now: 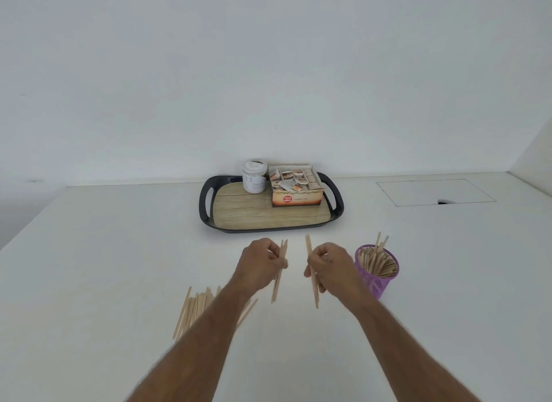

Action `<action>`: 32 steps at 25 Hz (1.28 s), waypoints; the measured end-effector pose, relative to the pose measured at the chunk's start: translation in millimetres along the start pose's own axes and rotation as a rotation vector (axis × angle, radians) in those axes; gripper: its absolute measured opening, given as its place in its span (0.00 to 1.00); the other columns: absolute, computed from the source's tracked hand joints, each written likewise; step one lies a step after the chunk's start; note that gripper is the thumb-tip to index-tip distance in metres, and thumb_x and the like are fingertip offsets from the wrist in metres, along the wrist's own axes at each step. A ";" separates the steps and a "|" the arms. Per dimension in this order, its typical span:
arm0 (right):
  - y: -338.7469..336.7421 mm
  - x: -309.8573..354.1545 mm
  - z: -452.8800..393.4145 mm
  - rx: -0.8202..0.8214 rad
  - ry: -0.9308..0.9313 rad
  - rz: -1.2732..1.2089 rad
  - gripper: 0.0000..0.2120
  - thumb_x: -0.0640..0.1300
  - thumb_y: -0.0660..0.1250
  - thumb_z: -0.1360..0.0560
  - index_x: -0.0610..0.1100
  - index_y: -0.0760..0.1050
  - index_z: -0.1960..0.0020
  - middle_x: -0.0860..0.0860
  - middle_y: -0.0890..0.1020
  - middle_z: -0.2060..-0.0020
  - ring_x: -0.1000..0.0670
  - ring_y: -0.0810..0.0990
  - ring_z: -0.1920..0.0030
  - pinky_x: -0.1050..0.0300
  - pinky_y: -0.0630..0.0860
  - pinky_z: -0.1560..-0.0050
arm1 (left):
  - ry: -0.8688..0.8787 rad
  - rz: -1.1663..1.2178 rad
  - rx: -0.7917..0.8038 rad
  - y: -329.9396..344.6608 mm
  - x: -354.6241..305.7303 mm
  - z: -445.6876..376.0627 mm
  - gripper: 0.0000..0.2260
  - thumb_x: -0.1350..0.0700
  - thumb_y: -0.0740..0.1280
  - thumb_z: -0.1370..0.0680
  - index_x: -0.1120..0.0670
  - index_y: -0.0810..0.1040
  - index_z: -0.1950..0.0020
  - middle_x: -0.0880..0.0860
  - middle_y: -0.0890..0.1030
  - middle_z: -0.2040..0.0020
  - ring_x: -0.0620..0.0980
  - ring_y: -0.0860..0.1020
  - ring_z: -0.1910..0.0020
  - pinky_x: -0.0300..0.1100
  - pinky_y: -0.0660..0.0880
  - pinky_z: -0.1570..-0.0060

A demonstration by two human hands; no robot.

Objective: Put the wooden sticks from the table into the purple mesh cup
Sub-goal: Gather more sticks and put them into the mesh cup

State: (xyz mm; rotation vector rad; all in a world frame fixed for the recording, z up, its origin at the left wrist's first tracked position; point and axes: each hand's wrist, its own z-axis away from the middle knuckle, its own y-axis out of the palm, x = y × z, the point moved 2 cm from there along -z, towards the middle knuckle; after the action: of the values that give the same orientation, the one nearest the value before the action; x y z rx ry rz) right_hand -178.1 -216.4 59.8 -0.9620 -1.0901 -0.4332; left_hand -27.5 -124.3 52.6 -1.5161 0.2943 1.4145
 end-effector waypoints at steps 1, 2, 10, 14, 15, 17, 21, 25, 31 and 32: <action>-12.4 3.4 0.3 -0.035 -0.022 -0.017 0.04 0.42 0.63 0.26 0.42 0.75 0.55 0.48 0.85 0.67 0.51 0.78 0.76 0.58 0.74 0.75 | 0.030 0.038 0.000 8.2 -8.6 -1.0 0.07 0.59 0.76 0.26 0.54 0.80 0.53 0.52 0.87 0.58 0.51 0.85 0.56 0.51 0.84 0.49; -24.7 5.4 0.6 -0.073 -0.042 -0.030 0.03 0.42 0.63 0.24 0.43 0.75 0.53 0.48 0.85 0.67 0.50 0.78 0.76 0.58 0.74 0.75 | 0.059 0.078 0.002 16.7 -17.3 -1.8 0.07 0.59 0.76 0.26 0.54 0.80 0.52 0.51 0.87 0.58 0.50 0.86 0.56 0.51 0.84 0.49; -117.5 1.8 3.9 -0.459 -0.234 0.042 0.08 0.39 0.60 0.22 0.48 0.75 0.48 0.54 0.85 0.65 0.52 0.82 0.72 0.58 0.80 0.65 | 0.242 0.423 0.028 82.0 -89.4 -8.3 0.06 0.65 0.72 0.24 0.54 0.83 0.53 0.55 0.87 0.53 0.48 0.84 0.56 0.49 0.84 0.49; -130.1 -13.7 3.2 -0.511 -0.206 0.059 0.09 0.37 0.59 0.22 0.48 0.74 0.51 0.52 0.85 0.64 0.52 0.83 0.69 0.54 0.81 0.62 | 0.290 0.409 0.036 106.6 -107.4 -10.8 0.06 0.66 0.73 0.24 0.54 0.82 0.54 0.54 0.87 0.56 0.46 0.83 0.59 0.49 0.83 0.49; -129.9 -17.8 3.1 -0.506 -0.193 0.048 0.10 0.36 0.59 0.22 0.49 0.74 0.52 0.52 0.85 0.63 0.52 0.84 0.68 0.52 0.82 0.61 | 0.297 0.400 0.041 111.5 -108.5 -10.6 0.07 0.66 0.72 0.24 0.54 0.82 0.55 0.54 0.87 0.56 0.46 0.83 0.59 0.49 0.83 0.49; -128.2 -24.0 3.1 -0.493 -0.172 0.018 0.12 0.35 0.59 0.22 0.51 0.74 0.54 0.52 0.85 0.63 0.53 0.84 0.66 0.47 0.83 0.59 | 0.316 0.370 0.052 120.4 -107.2 -10.3 0.08 0.67 0.72 0.25 0.54 0.82 0.57 0.54 0.87 0.57 0.45 0.83 0.62 0.48 0.83 0.51; -124.9 -34.3 1.8 -0.457 -0.118 0.015 0.11 0.36 0.64 0.24 0.51 0.77 0.56 0.53 0.85 0.65 0.52 0.85 0.62 0.49 0.83 0.56 | 0.362 0.206 0.075 134.4 -97.3 -10.4 0.03 0.65 0.73 0.25 0.58 0.83 0.54 0.54 0.88 0.57 0.48 0.86 0.57 0.49 0.83 0.48; -123.5 -43.2 3.3 -0.412 -0.052 0.023 0.08 0.37 0.67 0.25 0.47 0.82 0.54 0.56 0.85 0.67 0.55 0.85 0.64 0.54 0.84 0.57 | 0.371 0.067 0.129 138.0 -91.9 -9.3 0.10 0.64 0.72 0.24 0.59 0.84 0.42 0.55 0.87 0.48 0.50 0.85 0.47 0.46 0.81 0.40; -125.9 -50.9 7.1 -0.510 -0.035 -0.015 0.13 0.36 0.64 0.27 0.44 0.83 0.47 0.51 0.86 0.56 0.49 0.85 0.56 0.49 0.82 0.49 | 0.429 0.040 0.053 121.1 -86.9 -7.9 0.14 0.57 0.69 0.20 0.56 0.81 0.34 0.52 0.85 0.39 0.46 0.82 0.40 0.38 0.76 0.38; -125.6 -51.8 8.6 -0.541 -0.049 -0.008 0.13 0.35 0.65 0.28 0.44 0.83 0.47 0.52 0.86 0.56 0.52 0.84 0.57 0.54 0.81 0.51 | 0.434 0.044 0.032 115.7 -84.7 -8.3 0.15 0.56 0.69 0.19 0.55 0.81 0.33 0.51 0.84 0.38 0.46 0.82 0.40 0.37 0.75 0.37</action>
State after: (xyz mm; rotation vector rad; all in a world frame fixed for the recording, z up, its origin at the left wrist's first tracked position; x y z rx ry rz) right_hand -295.3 -284.9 70.0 -1.4481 -1.0395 -0.7359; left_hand -131.9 -221.7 67.4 -1.7911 0.6149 1.0958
